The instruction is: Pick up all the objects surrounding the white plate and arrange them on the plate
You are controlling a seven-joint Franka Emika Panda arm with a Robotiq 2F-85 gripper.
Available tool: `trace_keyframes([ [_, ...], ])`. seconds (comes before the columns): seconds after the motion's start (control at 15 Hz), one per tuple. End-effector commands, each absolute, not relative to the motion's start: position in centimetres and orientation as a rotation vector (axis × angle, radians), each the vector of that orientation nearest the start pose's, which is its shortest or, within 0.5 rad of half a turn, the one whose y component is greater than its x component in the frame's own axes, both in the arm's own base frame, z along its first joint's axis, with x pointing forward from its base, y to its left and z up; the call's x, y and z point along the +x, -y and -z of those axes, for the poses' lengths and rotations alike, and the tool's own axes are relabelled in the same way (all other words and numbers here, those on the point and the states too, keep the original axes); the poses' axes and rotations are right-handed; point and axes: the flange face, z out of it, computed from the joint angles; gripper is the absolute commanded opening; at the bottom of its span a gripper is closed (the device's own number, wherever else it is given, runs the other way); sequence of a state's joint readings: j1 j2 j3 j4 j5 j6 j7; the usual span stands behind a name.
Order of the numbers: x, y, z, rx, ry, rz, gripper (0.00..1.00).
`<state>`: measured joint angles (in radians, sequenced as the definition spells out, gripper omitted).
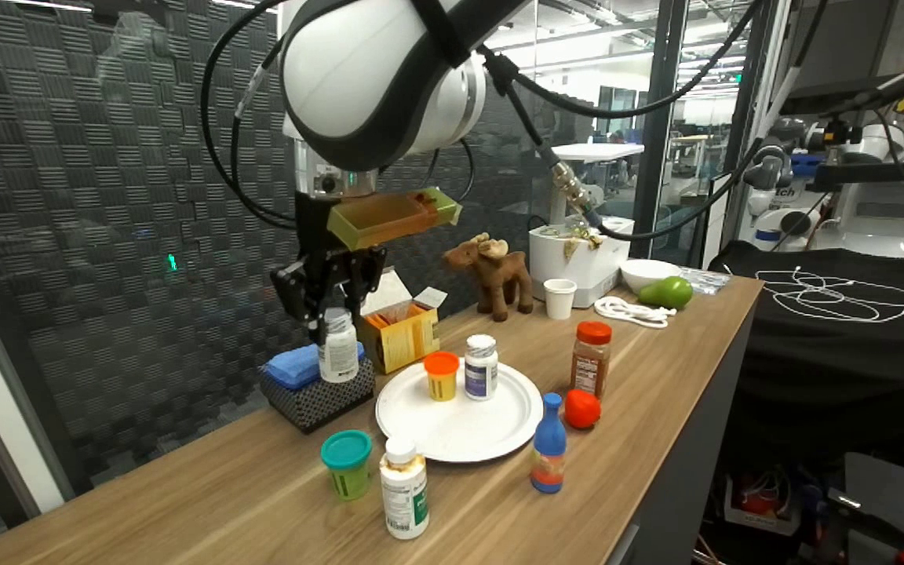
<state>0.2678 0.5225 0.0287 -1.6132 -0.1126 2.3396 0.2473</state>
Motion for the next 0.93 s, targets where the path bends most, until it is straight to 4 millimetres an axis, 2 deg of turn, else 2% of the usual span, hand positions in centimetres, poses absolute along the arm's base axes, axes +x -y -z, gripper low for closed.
trace_keyframes([
  [0.0, 66.7, -17.6, -35.4, -3.169, 0.115, 0.316, 0.26],
  [0.2, 66.4, -15.5, -33.7, -3.189, 0.084, 0.2, 0.26],
  [0.53, 65.7, -13.3, -31.5, -3.199, 0.048, 0.045, 0.26],
  [0.87, 65.9, -12.8, -31.4, -3.165, 0.038, 0.022, 0.26],
])
